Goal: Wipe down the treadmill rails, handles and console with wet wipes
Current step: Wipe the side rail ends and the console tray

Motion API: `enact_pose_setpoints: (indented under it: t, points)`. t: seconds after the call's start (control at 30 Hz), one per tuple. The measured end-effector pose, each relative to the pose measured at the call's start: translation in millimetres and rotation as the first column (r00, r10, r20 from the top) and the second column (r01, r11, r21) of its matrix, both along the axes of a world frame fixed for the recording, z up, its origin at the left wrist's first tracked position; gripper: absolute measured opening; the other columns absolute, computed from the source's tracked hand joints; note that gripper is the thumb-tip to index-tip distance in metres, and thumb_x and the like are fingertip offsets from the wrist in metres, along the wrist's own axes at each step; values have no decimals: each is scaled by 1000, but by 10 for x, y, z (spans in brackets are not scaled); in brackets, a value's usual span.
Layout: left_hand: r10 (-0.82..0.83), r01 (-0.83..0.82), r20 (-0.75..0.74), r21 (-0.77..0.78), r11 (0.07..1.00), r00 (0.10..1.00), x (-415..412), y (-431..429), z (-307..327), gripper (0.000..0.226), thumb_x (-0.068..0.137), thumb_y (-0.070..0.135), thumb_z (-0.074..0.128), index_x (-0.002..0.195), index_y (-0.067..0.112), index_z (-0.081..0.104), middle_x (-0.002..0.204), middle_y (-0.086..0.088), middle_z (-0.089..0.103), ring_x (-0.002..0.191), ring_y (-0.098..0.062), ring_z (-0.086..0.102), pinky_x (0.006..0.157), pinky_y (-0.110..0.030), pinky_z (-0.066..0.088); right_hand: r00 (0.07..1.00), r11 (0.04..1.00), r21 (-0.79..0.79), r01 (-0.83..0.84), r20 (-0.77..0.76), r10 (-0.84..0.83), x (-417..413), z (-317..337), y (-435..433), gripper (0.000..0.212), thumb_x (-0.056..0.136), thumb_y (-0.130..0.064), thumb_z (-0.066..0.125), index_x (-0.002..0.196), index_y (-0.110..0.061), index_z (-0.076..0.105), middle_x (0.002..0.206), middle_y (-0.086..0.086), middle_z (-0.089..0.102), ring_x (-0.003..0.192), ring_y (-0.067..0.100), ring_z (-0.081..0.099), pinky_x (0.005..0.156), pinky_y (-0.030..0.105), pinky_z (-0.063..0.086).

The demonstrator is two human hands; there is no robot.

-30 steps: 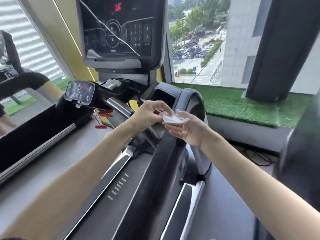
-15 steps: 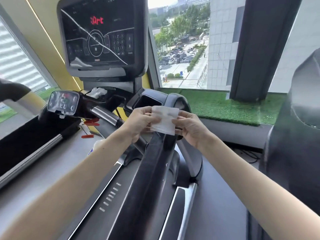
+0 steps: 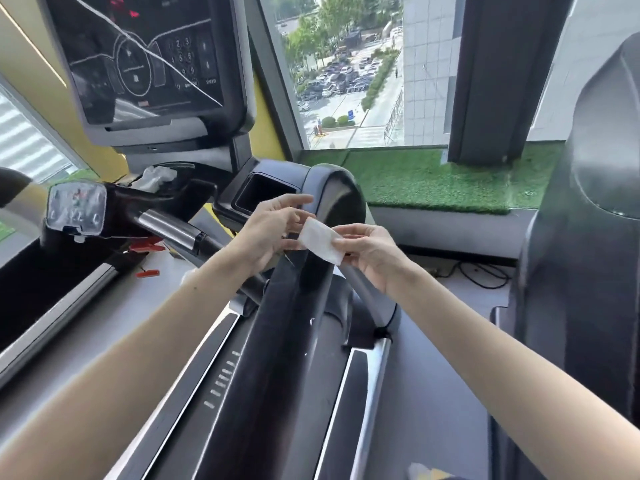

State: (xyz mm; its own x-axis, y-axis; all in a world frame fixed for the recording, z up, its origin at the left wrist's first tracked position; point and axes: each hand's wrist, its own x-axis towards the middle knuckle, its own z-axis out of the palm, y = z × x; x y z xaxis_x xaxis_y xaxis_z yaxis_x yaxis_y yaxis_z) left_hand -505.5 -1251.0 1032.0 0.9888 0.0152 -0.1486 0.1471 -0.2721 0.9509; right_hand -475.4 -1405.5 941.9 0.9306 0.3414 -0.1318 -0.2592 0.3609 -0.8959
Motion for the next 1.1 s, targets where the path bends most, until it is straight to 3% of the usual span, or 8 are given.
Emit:
enact_pose_setpoints:
  t: [0.17,0.33,0.43,0.57,0.67,0.8,1.0,1.1]
  points:
    - [-207,123,135,465,877,969,171,-144,-223,26,81,1,68,105,9,66,85,-4,65,74,-11,57,70,-18,46,999,998,64,24,-42,-21,73,-167,-50,20,83,8,60,85,-11,67,79,6,63,69,14,62,63,23,50]
    - [-565,-195,374,915,352,736,573,-194,-432,21,75,-13,54,82,6,62,83,-9,60,77,-29,59,66,-34,45,971,963,-238,126,-168,-168,116,-676,44,35,84,10,45,100,-13,65,89,2,62,79,14,60,68,22,46]
    - [-789,-76,-9,995,-70,615,756,-257,-548,28,77,-11,38,86,9,57,85,-9,64,80,-33,63,78,-38,46,985,929,-370,12,-153,-73,-74,-1004,326,45,82,11,43,118,-9,62,103,1,66,104,20,62,89,28,46]
    - [-657,247,-601,794,-555,455,597,-194,-829,33,86,6,40,110,21,58,114,4,61,107,-18,59,100,-30,36,989,949,-315,9,-135,-54,-461,-1104,537,62,79,11,39,131,-19,55,116,-7,63,109,7,56,97,22,43]
    - [-616,266,-729,684,-680,300,505,-93,-908,46,84,20,28,121,21,56,125,9,56,121,-11,52,115,-32,16,985,954,-299,36,-151,-84,-570,-1143,545,63,75,11,35,126,-18,61,116,-8,66,111,4,57,89,8,40]
    - [-581,33,-545,746,-665,604,1066,-252,-895,69,80,32,10,127,10,56,126,-2,57,126,-16,46,116,-33,12,976,969,-245,28,-203,-80,-643,-1144,569,69,73,15,32,124,-20,61,102,-17,67,91,-12,59,81,1,39]
    - [-399,373,-843,523,-766,361,917,-359,-1027,34,94,30,37,110,18,63,123,-1,60,123,-18,49,113,-40,18,965,979,-204,29,-248,-80,-571,-1241,593,65,71,10,36,119,-22,67,104,-10,71,103,3,63,98,33,49]
    - [-497,176,-692,659,-731,523,1377,-382,-889,30,98,26,33,117,19,56,127,-2,56,128,-19,43,115,-42,13,958,987,-157,41,-276,-84,-586,-1268,590,68,67,2,33,122,-21,65,107,-12,70,106,2,62,100,40,48]
